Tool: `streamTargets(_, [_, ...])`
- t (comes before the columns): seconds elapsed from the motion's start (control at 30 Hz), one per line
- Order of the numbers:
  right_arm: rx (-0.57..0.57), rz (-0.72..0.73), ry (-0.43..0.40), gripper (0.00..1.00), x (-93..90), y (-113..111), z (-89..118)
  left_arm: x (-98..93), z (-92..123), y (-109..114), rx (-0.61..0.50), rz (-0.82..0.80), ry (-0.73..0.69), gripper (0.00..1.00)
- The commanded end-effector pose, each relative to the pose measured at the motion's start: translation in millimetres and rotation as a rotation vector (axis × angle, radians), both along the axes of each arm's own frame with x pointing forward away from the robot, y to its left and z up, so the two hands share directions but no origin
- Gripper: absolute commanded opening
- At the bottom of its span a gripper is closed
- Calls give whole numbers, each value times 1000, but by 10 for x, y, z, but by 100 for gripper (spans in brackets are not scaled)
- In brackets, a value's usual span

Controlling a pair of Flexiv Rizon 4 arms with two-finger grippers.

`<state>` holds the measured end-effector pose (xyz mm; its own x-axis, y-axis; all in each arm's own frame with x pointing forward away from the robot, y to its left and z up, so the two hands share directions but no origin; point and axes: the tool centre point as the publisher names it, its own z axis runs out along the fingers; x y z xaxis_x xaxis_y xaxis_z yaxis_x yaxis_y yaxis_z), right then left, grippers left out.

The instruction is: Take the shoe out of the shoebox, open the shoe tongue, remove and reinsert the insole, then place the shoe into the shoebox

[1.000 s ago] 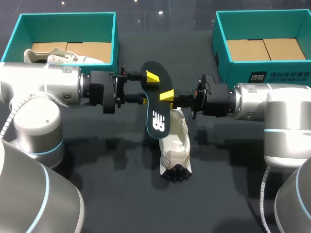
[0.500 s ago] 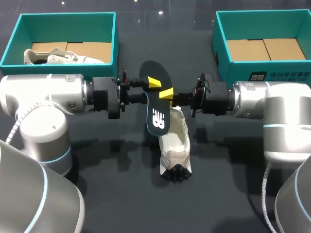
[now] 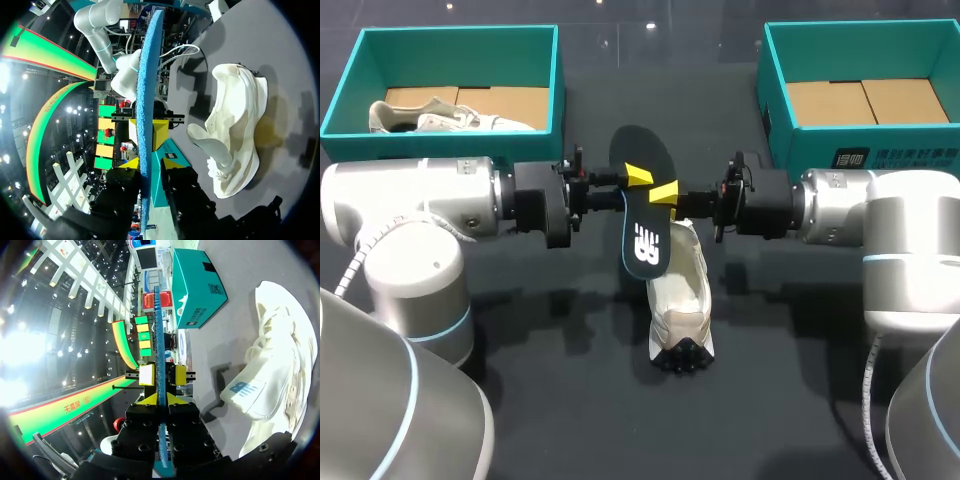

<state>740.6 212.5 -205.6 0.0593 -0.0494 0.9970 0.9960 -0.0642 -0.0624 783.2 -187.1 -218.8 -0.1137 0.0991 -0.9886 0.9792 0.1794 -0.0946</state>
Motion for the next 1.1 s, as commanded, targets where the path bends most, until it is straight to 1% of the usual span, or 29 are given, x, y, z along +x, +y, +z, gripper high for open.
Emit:
streamTargets(0.03, [-1, -1, 1, 0, -10, 6, -6, 8, -13, -14, 4, -2, -1, 14])
streamTargets(0.07, [-1, 0, 2, 0, -7, 6, -8, 9, -15, -16, 4, -2, -1, 3])
streamTargets(0.1, [-1, 0, 2, 0, -6, 5, -8, 10, -16, -17, 4, -1, 0, 0])
streamTargets(0.27, [2, -1, 3, 0, 5, -1, -9, 8, -10, -33, 6, -5, -5, 0])
streamTargets(0.3, [3, -4, 3, 14, 5, -6, -11, 6, -5, -33, 6, -6, -7, 0])
streamTargets(0.33, [4, -5, 3, 49, 4, -15, -12, 1, 3, -29, 6, -7, -7, 0])
streamTargets(0.37, [3, -7, -2, 100, -2, -26, -11, -6, 11, -22, 5, -8, -8, 0])
streamTargets(0.43, [0, -3, -18, 100, -34, -71, 1, -37, 24, 1, 6, -10, -11, 0])
streamTargets(0.57, [-10, -14, -51, 100, -119, -243, 24, -90, 35, 83, 14, -16, -12, 0])
streamTargets(0.7, [-40, -8, -84, 100, -181, -420, 26, -191, 53, 189, 19, -46, 16, 0])
streamTargets(0.8, [-85, 32, -135, 100, -214, -541, 33, -307, 81, 253, 23, -52, 23, 0])
streamTargets(0.83, [-119, 46, -152, 100, -217, -567, 36, -344, 90, 266, 24, -53, 24, 0])
streamTargets(0.87, [-139, 41, -142, 100, -211, -592, 33, -380, 99, 277, 26, -52, 24, 0])
streamTargets(1.1, [-139, 41, -142, 100, -211, -592, 33, -691, 105, 387, 70, -23, 46, 0])
